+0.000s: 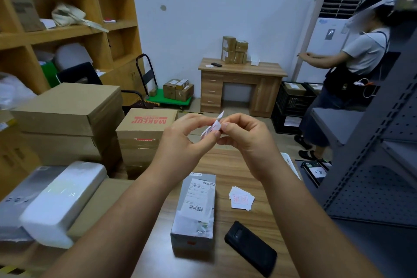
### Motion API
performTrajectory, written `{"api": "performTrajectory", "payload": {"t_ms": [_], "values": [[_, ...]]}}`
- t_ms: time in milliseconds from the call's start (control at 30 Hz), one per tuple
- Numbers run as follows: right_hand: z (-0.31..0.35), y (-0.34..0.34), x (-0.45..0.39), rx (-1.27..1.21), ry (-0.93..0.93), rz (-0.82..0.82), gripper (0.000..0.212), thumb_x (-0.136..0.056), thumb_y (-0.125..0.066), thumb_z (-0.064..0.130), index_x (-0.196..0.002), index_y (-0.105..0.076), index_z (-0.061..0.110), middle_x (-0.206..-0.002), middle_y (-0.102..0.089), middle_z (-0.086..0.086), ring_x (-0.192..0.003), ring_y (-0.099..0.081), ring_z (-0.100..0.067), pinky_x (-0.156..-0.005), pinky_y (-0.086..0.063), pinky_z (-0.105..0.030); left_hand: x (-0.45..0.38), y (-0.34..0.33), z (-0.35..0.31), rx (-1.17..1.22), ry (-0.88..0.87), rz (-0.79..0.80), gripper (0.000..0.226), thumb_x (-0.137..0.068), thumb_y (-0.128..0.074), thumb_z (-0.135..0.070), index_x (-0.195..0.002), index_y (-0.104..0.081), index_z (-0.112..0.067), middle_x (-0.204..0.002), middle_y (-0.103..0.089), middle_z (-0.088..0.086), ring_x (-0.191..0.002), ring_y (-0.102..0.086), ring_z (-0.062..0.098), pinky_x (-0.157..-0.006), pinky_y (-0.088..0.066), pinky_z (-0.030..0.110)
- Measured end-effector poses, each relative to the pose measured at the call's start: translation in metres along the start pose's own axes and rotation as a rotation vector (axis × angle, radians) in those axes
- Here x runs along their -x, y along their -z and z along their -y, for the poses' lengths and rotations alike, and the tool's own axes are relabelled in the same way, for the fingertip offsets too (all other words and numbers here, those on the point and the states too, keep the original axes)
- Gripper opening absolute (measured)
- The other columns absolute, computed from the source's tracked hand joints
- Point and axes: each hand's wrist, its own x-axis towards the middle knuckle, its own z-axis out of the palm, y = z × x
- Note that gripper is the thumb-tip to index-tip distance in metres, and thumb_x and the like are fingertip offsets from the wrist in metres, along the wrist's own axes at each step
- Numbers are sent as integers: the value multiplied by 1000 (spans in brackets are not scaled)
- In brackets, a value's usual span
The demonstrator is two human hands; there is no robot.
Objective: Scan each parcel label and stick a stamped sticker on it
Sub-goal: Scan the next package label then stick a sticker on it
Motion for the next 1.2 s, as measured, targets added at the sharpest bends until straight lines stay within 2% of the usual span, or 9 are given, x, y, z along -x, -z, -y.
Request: {"api": "performTrajectory", "payload": {"t_ms": [200,333,467,533,700,800,867,1000,1200], "values": [[-5,-17,-18,69,42,4,12,-81,-64,17,-72,-69,22,-86,-70,4,-83,-63,-15,-75,-52,-29,-11,21,15,27,4,-2,23,-84,-70,-39,-107,-67,-35,-101,-66,-22,-104,-58,-5,-87,-46,18],[-7,-32,-32,157,103,29,6,-82,-64,16,-78,-68,13,-90,-63,2,-84,-60,-14,-76,-51,-28,-24,40,28,28,-25,27,23,-84,-69,-41,-107,-70,-35,-100,-68,-25,-104,-58,-10,-88,-45,14],[-9,-46,-49,242,99,16,11,-83,-65,21,-75,-72,25,-92,-61,6,-86,-59,-15,-78,-51,-29,-42,58,43,44,-7,88,17,-85,-68,-42,-102,-70,-42,-95,-68,-31,-102,-56,-16,-82,-41,2],[-12,-51,-54,276,101,4,12,-84,-65,20,-75,-71,25,-91,-61,8,-85,-59,-13,-77,-51,-28,-48,63,48,74,3,115,13,-87,-67,-39,-99,-69,-44,-92,-68,-33,-101,-56,-16,-81,-42,3],[-18,-55,-52,27,-55,-123,21,-99,-46,4,-82,-57,9,-90,-72,2,-88,-66,-18,-74,-55,-30,-62,57,61,426,260,73,10,-90,-63,-29,-86,-71,-33,-84,-71,-18,-81,-62,-6,-73,-47,19],[-25,-47,-50,-131,-132,-215,18,-101,-41,6,-88,-53,8,-94,-74,-6,-94,-70,-23,-79,-57,-36,-65,40,67,493,309,103,12,-92,-61,-30,-88,-73,-30,-89,-73,-10,-87,-65,5,-82,-51,30],[-30,-38,-47,-172,-129,-247,7,-98,-50,11,-94,-55,9,-93,-73,-6,-94,-69,-23,-78,-57,-37,-65,25,68,512,306,129,13,-94,-60,-28,-92,-72,-26,-89,-73,-9,-87,-66,4,-80,-51,26],[-41,-3,-41,-28,-168,-295,30,-84,-71,26,-109,-62,14,-106,-71,-7,-100,-69,-26,-83,-56,-36,-66,-21,65,481,303,147,12,-94,-61,-29,-97,-73,-27,-91,-73,-9,-89,-66,3,-74,-50,17],[-57,82,-31,123,-262,-407,16,-95,-62,24,-103,-69,11,-99,-75,-5,-94,-71,-22,-84,-58,-34,-73,-111,51,483,357,223,10,-92,-66,-28,-94,-76,-26,-89,-74,-9,-88,-67,5,-79,-54,24]]}}
